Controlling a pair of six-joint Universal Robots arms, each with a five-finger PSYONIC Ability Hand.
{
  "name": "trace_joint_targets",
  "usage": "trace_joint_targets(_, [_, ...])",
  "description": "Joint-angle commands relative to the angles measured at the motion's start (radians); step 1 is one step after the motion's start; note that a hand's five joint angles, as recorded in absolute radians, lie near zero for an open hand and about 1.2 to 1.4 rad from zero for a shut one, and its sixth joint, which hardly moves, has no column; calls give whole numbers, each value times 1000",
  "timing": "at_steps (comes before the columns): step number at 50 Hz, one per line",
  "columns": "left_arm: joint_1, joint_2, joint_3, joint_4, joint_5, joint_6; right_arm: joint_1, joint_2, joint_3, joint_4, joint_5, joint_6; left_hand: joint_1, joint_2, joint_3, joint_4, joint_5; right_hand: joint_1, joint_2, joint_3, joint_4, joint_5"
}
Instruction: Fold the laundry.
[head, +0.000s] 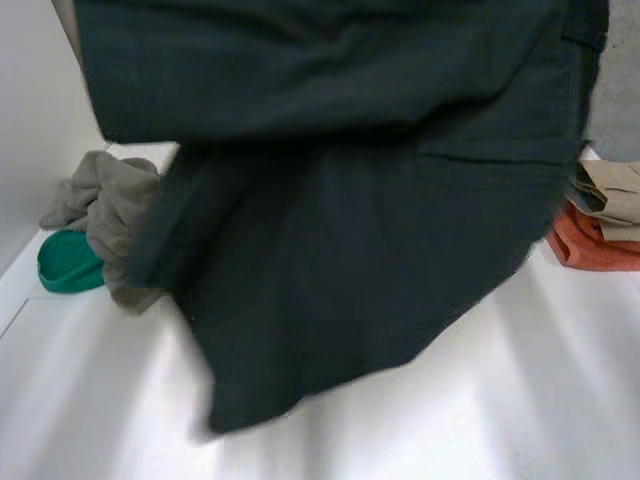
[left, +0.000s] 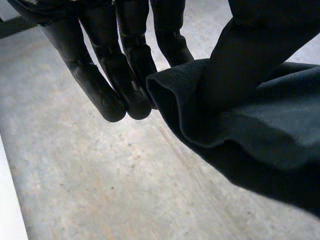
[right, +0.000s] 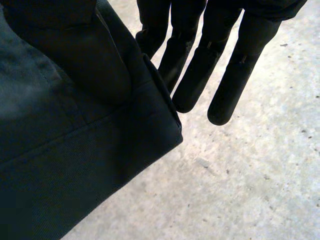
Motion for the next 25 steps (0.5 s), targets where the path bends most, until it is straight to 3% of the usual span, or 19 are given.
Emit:
trace_joint_targets(1, [20,-163,69,-32,-1,2,38,40,59,-10,31,36,242,199,206,198,237,290,232,209,199,228])
trace_joint_targets(8, [44,-382,6,-27,7,4,84,100,252,-96,68,36,242,199,206,198,237,290,232,209,199,228])
trace_joint_targets(13, [44,-578,-9,69,21,22,116,233,327,-249,107,30,242,199,206,198,237,290,232,209,199,228])
trace_joint_targets(20, [70,-818,133,285,-14,132,160,457,277,-516,163,-8,242,199,206,198,237,290,232,209,199,228])
trace_joint_targets(25, [81,-918,273,318,-76,168,180,614,180,-782,175,-28,242,199,206,198,237,244,185,162,152,181])
